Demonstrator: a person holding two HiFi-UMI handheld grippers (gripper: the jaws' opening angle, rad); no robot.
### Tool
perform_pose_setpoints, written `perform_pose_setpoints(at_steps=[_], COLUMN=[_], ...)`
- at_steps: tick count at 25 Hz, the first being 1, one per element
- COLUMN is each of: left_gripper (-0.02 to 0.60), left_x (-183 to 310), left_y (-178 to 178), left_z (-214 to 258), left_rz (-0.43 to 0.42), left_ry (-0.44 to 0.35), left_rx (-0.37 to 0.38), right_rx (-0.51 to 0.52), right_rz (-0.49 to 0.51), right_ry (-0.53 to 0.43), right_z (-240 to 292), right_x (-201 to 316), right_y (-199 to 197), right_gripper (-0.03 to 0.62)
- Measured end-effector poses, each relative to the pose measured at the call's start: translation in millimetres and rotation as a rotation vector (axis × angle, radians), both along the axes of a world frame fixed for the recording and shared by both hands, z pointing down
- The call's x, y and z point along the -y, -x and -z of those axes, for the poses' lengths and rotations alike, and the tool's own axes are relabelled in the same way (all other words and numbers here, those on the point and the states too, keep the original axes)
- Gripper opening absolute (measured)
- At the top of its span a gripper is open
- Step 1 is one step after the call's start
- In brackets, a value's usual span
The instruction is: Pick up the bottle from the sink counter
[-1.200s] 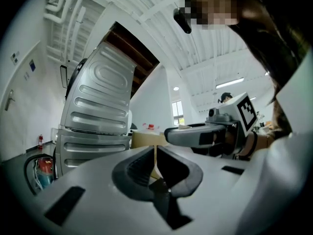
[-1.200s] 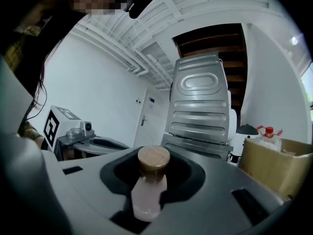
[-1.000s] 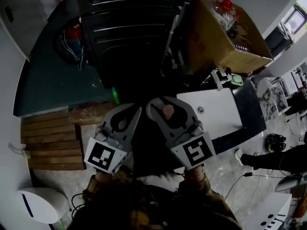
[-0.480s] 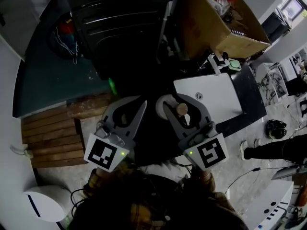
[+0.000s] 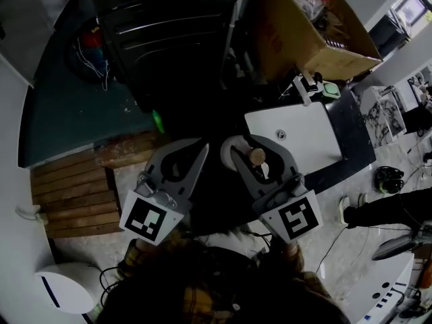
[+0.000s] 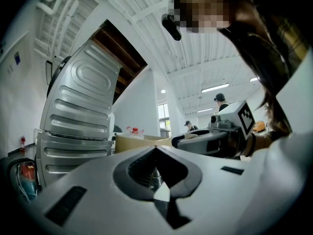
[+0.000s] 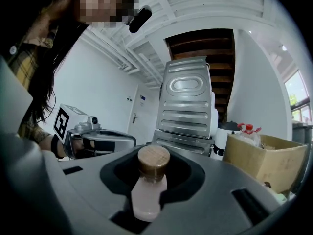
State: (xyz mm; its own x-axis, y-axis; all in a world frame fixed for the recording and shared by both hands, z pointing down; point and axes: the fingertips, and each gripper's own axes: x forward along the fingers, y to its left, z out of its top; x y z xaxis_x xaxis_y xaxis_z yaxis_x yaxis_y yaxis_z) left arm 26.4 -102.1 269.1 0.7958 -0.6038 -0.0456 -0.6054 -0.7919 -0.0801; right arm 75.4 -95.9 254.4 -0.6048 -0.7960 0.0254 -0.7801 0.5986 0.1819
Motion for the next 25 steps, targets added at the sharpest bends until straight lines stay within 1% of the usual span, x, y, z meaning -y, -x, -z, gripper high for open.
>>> perform_pose_setpoints(at_steps=[7, 11, 15, 25], left_gripper=[0.020, 0.020, 0.020, 0.020], left_x=[4, 5, 6, 10], left_y=[-2, -3, -2, 0], left_z=[-5, -9, -13, -18], left_rz=[-0.008, -0.011, -0.011, 0.000], left_ry=[0.009, 0.013, 0.028, 0.035], left_rx=[0.010, 0.003, 0.010, 0.016], right_rx=[-0.007, 0.000, -0.005, -0.019], right_rz=[-0.003, -0.006, -0.002, 0.009], right_ry=[0.007, 0.007, 0.023, 0.026], right_z=[-3, -5, -9, -11], right_x=[4, 4, 3, 9], right_y=[0, 0, 0, 3], right_gripper=[0.120, 0.120, 0.120, 0.120])
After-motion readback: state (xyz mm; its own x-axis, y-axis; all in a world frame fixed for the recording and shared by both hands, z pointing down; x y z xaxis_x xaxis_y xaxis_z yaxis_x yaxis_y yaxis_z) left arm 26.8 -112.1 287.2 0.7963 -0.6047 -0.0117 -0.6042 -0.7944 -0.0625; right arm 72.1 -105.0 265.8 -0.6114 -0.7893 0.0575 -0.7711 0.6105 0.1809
